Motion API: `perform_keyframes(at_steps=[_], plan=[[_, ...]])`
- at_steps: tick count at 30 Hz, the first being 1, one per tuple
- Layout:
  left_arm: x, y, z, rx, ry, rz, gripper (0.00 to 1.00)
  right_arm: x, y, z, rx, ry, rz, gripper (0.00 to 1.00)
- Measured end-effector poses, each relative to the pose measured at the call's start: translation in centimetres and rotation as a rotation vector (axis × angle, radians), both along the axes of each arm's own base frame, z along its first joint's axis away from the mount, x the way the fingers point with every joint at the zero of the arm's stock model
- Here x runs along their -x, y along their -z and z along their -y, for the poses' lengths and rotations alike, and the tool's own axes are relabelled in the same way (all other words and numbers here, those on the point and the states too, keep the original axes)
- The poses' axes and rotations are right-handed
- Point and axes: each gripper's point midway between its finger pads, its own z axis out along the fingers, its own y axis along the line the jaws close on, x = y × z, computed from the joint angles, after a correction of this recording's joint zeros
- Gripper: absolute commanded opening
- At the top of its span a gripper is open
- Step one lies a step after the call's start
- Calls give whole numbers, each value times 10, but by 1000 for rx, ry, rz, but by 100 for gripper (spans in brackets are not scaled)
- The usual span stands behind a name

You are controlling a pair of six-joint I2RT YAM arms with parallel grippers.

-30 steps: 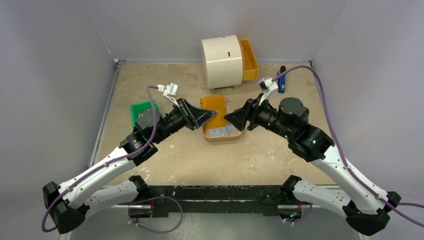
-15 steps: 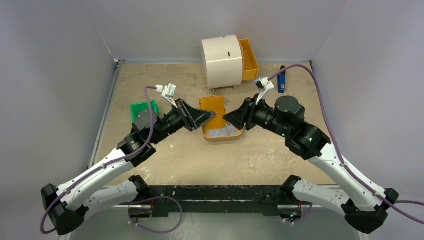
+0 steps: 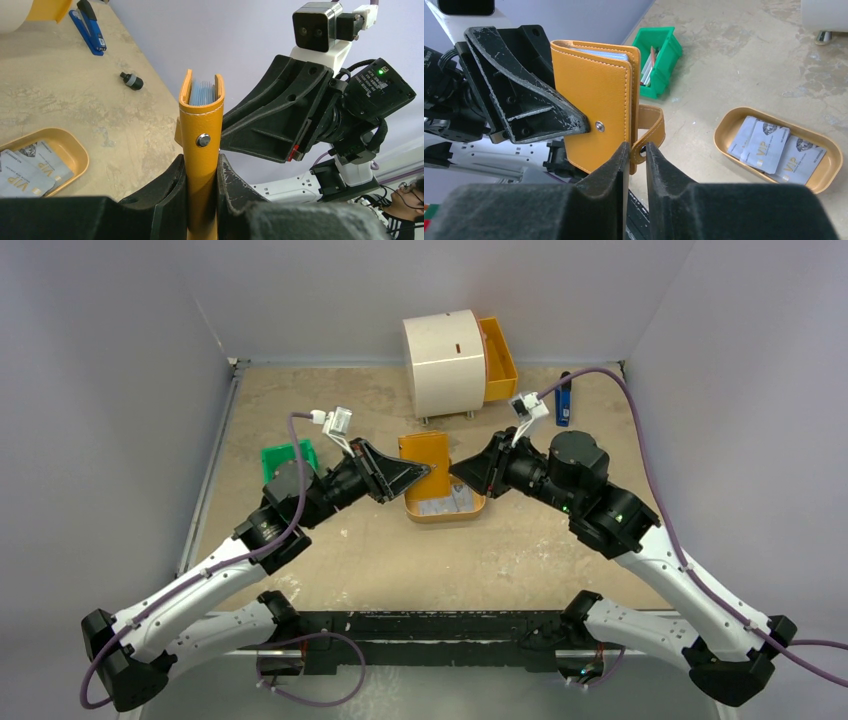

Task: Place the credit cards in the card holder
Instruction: Close the card holder.

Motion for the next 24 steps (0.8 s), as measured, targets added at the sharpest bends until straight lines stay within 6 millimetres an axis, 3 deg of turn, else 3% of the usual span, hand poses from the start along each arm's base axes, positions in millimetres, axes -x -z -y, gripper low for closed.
perform_keyframes(at_steps=[5, 16, 24], plan=[[1, -1, -1, 2, 0, 2, 0, 0, -1, 0, -5, 1, 2, 0], [3, 0, -7, -15, -15, 8, 0, -2, 4, 12, 30, 51, 0, 0], [3, 5, -9, -79, -27, 11, 0, 19, -18, 16, -5, -30, 66, 0]])
